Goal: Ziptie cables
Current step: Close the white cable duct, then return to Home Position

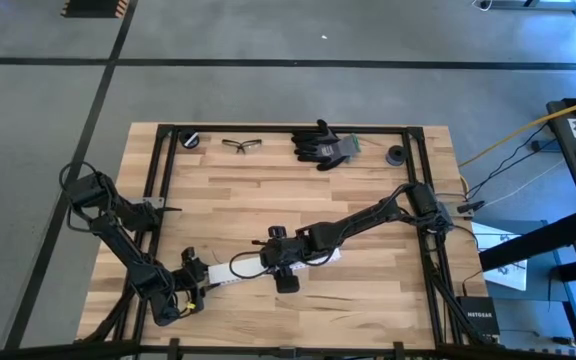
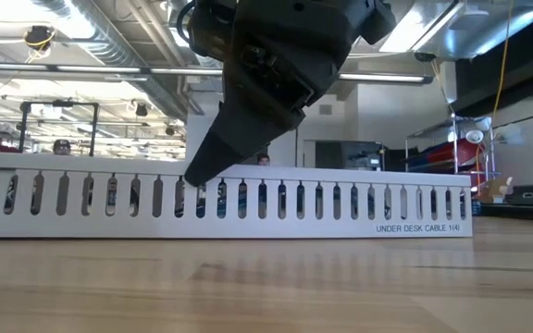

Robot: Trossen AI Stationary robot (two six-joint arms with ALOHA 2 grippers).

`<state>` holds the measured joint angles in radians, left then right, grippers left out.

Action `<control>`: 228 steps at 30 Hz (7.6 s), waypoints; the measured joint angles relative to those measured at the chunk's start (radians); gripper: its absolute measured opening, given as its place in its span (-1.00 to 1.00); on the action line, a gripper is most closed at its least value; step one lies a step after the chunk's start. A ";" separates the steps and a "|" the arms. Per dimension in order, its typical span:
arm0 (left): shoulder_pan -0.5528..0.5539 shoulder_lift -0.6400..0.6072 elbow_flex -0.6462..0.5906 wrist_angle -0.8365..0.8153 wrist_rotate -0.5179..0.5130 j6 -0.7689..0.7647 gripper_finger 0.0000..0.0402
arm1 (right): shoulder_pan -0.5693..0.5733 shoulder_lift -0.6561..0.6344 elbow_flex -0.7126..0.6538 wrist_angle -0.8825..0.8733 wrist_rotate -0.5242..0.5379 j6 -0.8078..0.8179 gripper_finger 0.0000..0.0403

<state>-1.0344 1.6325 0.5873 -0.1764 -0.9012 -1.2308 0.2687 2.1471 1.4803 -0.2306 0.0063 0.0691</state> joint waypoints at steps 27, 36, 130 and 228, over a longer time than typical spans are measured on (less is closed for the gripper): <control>0.020 0.002 0.001 0.006 -0.010 0.020 0.02 | -0.023 -0.010 0.027 -0.073 -0.084 0.110 0.72; 0.018 0.001 0.001 0.006 0.010 0.021 0.07 | -0.020 -0.080 0.071 -0.147 -0.021 0.050 0.76; 0.531 -0.772 0.024 -0.257 0.214 0.739 0.56 | -0.067 -0.772 -0.573 0.122 0.259 0.123 0.77; 1.088 -1.629 -0.523 0.032 0.860 1.072 0.56 | -0.256 -2.143 -1.472 0.244 0.016 -0.047 0.77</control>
<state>0.0540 0.0040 0.0643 -0.1448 -0.0410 -0.1585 0.0123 0.0040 0.0078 0.0131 0.0228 0.0224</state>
